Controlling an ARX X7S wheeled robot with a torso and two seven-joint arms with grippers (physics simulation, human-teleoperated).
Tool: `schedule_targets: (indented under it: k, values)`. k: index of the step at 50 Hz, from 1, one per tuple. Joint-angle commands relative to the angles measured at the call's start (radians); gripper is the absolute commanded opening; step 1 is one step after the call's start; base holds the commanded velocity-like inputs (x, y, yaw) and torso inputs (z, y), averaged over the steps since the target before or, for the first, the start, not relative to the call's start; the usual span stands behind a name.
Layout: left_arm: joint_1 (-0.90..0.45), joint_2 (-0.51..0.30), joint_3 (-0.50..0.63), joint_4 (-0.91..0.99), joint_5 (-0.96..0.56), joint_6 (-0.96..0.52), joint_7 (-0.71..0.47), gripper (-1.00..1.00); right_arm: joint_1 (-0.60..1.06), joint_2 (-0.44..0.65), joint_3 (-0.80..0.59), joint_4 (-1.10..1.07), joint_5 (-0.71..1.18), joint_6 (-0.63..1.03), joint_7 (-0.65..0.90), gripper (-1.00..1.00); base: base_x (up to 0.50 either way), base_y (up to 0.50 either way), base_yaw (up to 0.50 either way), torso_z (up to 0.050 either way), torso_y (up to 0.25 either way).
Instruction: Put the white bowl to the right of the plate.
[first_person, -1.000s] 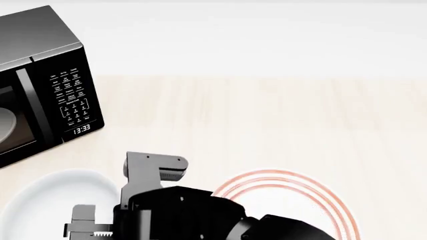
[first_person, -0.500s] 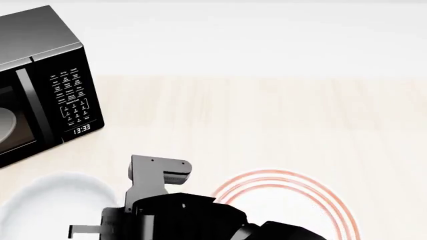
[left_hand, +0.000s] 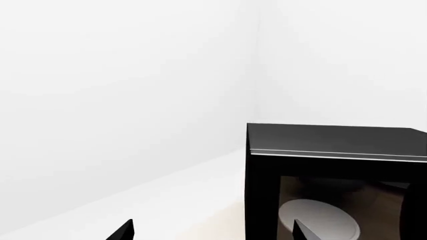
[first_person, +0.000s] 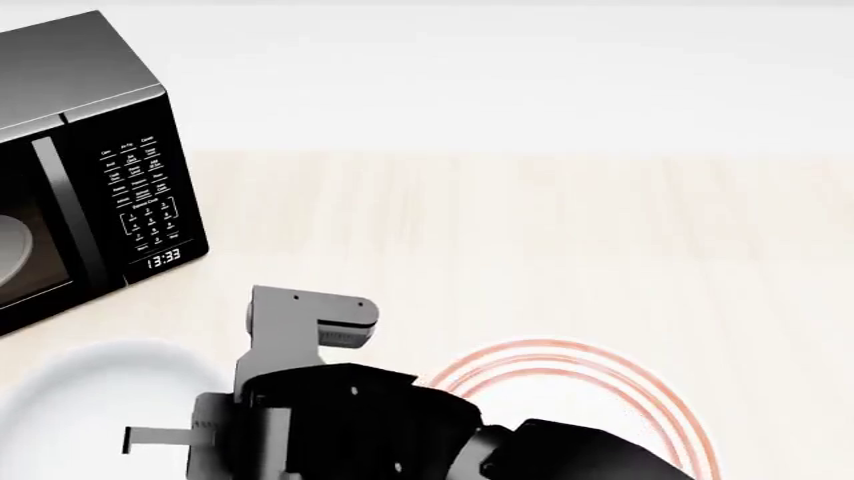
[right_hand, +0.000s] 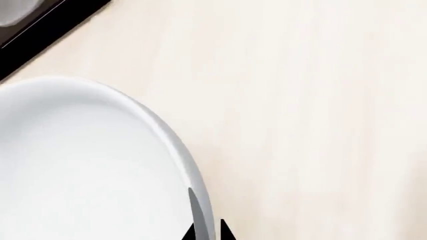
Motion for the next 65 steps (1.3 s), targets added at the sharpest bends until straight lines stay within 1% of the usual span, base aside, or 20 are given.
schedule_targets:
  k: [1,3,7,16,22,27,38,55,59,65]
  values:
    - [-0.004,-0.005,0.008,-0.007,0.0,-0.002,-0.007,1.0,0.102,0.074,0.077,-0.188,0.071,-0.051,0.181,-1.0,0.0,0.0,0.0,0.0,0.0]
    - [-0.007,-0.006,0.014,-0.012,0.004,-0.001,-0.009,1.0,0.132,0.129,0.107,-0.279,0.086,-0.072,0.242,-1.0,0.0,0.0,0.0,0.0,0.0]
    - [-0.012,-0.009,0.019,-0.016,0.005,-0.005,-0.013,1.0,0.162,0.182,0.131,-0.343,0.102,-0.076,0.284,-1.0,0.0,0.0,0.0,0.0,0.0]
    - [-0.011,-0.011,0.024,-0.017,0.008,-0.004,-0.019,1.0,0.219,0.28,0.155,-0.378,0.113,-0.061,0.322,-1.0,0.0,0.0,0.0,0.0,0.0]
    - [-0.011,-0.012,0.035,-0.021,0.014,-0.001,-0.024,1.0,0.257,0.344,0.165,-0.35,0.13,-0.027,0.322,-1.0,0.0,0.0,0.0,0.0,0.0]
    - [-0.011,-0.014,0.048,-0.022,0.022,0.0,-0.029,1.0,0.302,0.4,0.179,-0.339,0.176,0.034,0.327,-1.0,0.0,0.0,0.0,0.0,0.0]
    - [-0.013,-0.018,0.056,-0.022,0.022,-0.005,-0.036,1.0,0.338,0.518,0.205,-0.321,0.181,0.059,0.303,-1.0,0.0,0.0,0.0,0.0,0.001]
    - [-0.032,-0.03,0.103,-0.036,0.04,-0.015,-0.051,1.0,0.329,0.682,0.209,-0.159,0.171,0.082,0.232,-1.0,0.0,0.0,0.0,0.0,0.001]
    - [-0.036,-0.032,0.119,-0.042,0.047,-0.015,-0.055,1.0,0.326,0.704,0.208,-0.118,0.173,0.092,0.215,-1.0,0.0,0.0,0.0,0.0,0.0]
    - [-0.038,-0.036,0.138,-0.046,0.054,-0.014,-0.056,1.0,0.313,0.763,0.214,-0.122,0.175,0.076,0.22,-1.0,0.0,0.0,0.0,0.0,0.0]
